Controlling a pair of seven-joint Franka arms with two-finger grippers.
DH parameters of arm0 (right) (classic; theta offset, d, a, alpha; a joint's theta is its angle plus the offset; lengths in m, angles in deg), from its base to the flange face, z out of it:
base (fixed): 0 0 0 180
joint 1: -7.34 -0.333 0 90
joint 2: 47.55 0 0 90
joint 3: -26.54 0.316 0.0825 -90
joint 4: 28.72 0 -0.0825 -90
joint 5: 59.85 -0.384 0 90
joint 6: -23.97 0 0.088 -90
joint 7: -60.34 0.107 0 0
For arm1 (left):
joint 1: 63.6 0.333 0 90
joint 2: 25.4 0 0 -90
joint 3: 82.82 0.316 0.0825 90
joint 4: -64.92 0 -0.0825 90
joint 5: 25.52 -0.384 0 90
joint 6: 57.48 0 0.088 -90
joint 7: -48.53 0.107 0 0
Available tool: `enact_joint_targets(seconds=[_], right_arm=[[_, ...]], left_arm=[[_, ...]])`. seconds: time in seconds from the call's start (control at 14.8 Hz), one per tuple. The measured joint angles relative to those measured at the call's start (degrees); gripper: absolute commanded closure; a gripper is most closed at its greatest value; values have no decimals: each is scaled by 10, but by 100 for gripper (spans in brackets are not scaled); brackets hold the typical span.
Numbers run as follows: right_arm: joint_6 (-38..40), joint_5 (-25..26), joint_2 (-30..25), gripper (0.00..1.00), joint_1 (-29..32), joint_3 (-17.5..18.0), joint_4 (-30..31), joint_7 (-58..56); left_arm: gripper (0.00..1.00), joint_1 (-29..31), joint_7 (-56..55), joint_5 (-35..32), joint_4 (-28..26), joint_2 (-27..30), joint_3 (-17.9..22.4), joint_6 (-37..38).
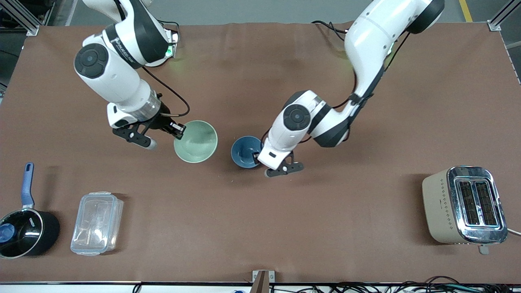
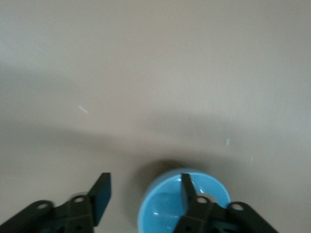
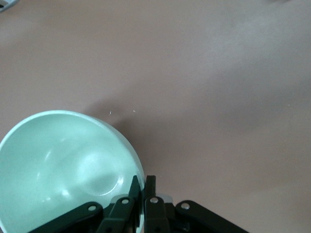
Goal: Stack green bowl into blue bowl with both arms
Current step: 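Lower the green bowl into the blue bowl while the left gripper releases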
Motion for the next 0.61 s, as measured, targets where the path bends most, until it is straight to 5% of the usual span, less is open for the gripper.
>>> enact_joint_targets(seconds=[0.61], right_arm=[[-130,84,134,100,-110,10,9,157]], left_arm=[[0,190,193,-4,19,214,20,251]])
